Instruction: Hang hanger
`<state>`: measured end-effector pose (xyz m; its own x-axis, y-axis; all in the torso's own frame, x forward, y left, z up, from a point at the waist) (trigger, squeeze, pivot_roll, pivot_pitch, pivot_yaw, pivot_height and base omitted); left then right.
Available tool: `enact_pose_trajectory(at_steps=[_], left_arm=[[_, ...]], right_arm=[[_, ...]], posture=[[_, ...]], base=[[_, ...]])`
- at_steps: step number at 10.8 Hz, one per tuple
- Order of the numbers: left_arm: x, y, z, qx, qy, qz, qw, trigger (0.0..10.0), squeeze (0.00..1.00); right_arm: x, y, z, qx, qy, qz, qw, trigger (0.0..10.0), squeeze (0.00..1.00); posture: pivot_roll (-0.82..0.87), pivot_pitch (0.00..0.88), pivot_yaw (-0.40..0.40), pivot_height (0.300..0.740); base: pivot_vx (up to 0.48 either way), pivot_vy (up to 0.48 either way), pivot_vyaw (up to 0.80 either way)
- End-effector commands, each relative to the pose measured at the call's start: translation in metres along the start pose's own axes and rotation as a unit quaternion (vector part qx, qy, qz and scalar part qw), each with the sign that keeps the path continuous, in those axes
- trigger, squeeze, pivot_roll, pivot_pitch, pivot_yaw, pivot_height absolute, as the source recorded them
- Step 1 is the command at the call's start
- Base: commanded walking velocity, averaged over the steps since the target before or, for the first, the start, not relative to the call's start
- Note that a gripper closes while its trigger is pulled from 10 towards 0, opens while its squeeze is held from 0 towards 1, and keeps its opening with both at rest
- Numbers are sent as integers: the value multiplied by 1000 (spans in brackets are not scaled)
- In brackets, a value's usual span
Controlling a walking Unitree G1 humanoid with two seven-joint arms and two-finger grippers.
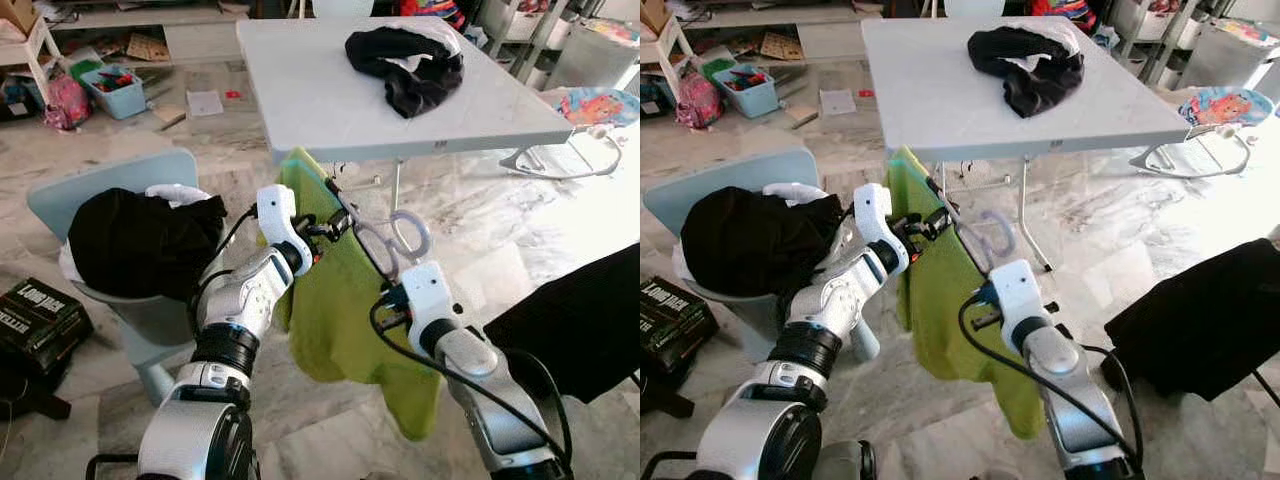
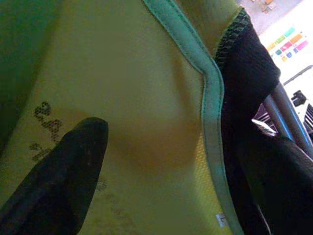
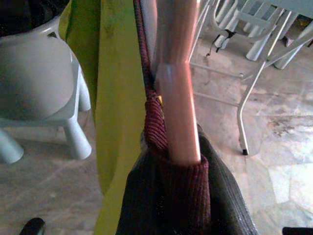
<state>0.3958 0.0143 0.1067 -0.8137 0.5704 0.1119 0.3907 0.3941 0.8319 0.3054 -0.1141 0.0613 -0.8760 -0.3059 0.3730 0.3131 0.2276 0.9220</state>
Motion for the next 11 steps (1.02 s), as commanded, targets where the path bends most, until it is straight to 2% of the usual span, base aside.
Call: enact_pose_trajectory(at_steps=[1, 3, 4, 6, 11], left_arm=[[-8, 0, -14, 2, -19, 2, 1000, 10000, 0], [-8, -3, -9, 3, -9, 5, 1000, 10000, 0], [-7, -2, -5, 5, -4, 3, 1000, 118, 0], [-5, -1, 3, 5, 5, -1, 1000, 0, 0], [-5, 3, 7, -1, 13, -8, 1000, 0, 0]], right_arm=[[2, 14, 6, 8, 13, -25, 1000, 10000, 0], [2, 14, 9, 11, 18, -24, 999, 10000, 0], [2, 13, 7, 11, 17, -22, 1000, 10000, 0], [3, 12, 6, 11, 15, -20, 1000, 10000, 0], [1, 10, 2, 13, 8, -15, 1000, 10000, 0]], posture=[[-141, 0, -36, 740], [-143, 0, -35, 740], [-142, 0, -37, 740], [-143, 0, -36, 740], [-138, 0, -40, 740]], base=[[0, 0, 0], [0, 0, 0], [0, 0, 0], [0, 0, 0], [0, 0, 0]])
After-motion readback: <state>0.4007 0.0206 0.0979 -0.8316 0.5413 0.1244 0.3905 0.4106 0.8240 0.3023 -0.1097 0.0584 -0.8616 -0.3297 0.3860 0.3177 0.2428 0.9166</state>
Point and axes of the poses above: a point about 5 cm out from each wrist's last joint towards the gripper, its own x axis pointing back from the gripper into the wrist, its own y axis along the axis of the wrist's last joint, z = x × y, the point moved 6 cm from there along -x, pointing out of the wrist towards the gripper, and after that the axes turned 3 degrees about -x, right-handed, at the moved point
